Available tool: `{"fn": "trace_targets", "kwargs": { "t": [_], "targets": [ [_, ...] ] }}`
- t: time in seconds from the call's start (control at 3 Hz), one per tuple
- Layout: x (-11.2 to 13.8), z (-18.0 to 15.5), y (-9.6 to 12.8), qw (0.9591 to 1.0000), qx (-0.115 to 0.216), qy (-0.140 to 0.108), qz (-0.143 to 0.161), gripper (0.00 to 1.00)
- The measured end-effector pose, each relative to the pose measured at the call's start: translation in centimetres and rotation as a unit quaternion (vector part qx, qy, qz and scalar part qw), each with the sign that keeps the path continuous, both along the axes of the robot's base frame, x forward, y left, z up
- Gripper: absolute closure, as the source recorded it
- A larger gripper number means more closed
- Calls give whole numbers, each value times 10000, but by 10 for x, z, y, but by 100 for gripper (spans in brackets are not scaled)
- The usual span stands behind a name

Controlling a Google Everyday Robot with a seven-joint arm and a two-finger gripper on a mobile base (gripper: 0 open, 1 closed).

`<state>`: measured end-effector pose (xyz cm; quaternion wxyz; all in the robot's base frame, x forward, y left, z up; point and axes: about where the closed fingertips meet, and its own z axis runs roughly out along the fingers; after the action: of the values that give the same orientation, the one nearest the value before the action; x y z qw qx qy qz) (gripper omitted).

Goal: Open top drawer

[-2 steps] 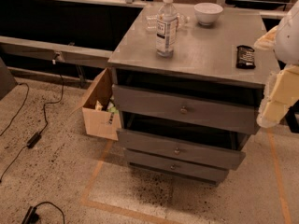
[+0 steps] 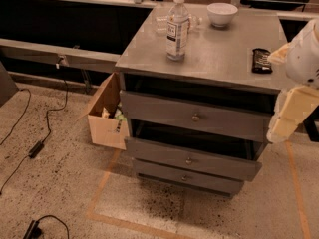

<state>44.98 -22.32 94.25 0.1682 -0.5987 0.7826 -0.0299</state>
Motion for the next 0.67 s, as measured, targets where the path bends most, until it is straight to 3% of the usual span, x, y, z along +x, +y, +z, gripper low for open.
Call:
{"fn": "trace_targets", "kwargs": {
  "t": [0.33, 0.67],
  "targets": [
    [19, -73, -7, 9995, 196, -20, 240, 0],
    [52, -125, -3, 9976, 259, -326, 558, 0]
  ]
}}
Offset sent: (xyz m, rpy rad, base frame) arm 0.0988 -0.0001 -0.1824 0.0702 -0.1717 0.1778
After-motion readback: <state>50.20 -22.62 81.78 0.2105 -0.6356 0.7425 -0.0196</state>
